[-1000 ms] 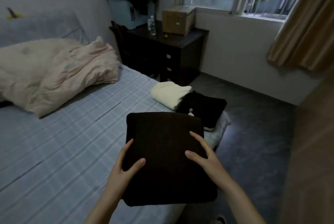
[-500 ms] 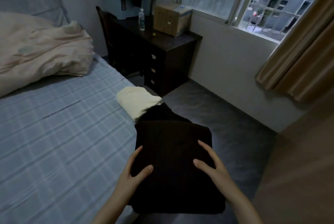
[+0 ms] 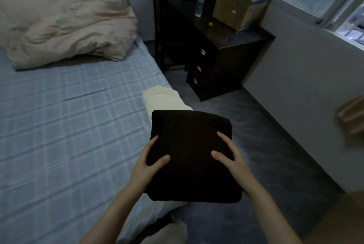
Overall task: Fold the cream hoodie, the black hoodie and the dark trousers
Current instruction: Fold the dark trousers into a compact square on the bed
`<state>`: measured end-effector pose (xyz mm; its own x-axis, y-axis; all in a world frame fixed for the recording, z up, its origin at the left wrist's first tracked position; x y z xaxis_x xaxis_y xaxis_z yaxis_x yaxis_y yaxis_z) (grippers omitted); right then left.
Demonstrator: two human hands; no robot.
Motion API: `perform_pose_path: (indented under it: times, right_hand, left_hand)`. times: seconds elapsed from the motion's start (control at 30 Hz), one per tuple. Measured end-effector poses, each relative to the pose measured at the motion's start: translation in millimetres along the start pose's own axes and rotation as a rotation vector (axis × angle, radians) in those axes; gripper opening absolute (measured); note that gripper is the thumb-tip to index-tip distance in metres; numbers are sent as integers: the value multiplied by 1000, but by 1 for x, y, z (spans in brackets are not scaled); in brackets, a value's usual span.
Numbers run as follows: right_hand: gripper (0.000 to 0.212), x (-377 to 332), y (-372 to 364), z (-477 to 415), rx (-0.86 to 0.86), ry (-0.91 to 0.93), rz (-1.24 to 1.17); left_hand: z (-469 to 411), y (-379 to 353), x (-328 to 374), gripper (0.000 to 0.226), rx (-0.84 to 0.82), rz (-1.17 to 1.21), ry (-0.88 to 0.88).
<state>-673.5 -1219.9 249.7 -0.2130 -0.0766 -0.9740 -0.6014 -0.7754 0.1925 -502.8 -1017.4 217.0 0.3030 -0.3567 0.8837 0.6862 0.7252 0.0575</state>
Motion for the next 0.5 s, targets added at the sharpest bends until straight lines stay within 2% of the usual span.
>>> perform_pose_path:
  times: [0.2,0.3,0.5]
  right_hand:
    - [60,5,15,-93,-142,20,30]
    - [60,18,9,-143,-256,29,60]
    - [61,99,-12,-228,-540,5,144]
  left_hand:
    - [-52,-20,9,71,50,116,33]
    - [-77,-29,-4,71,133,214,79]
    - [-133,-57,-71,72,286,385,209]
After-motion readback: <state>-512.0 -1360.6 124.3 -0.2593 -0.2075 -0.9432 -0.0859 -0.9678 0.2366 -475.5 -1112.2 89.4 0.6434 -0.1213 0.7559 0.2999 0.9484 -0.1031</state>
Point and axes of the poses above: each hand's wrist, its own z-axis away from the middle knuckle, its own y-axis out of the back of the hand, x = y × z, the point moved 7 cm from there along -z, towards the middle knuckle, and after that the axes turned 10 degrees about y, right-handed, at the moved point
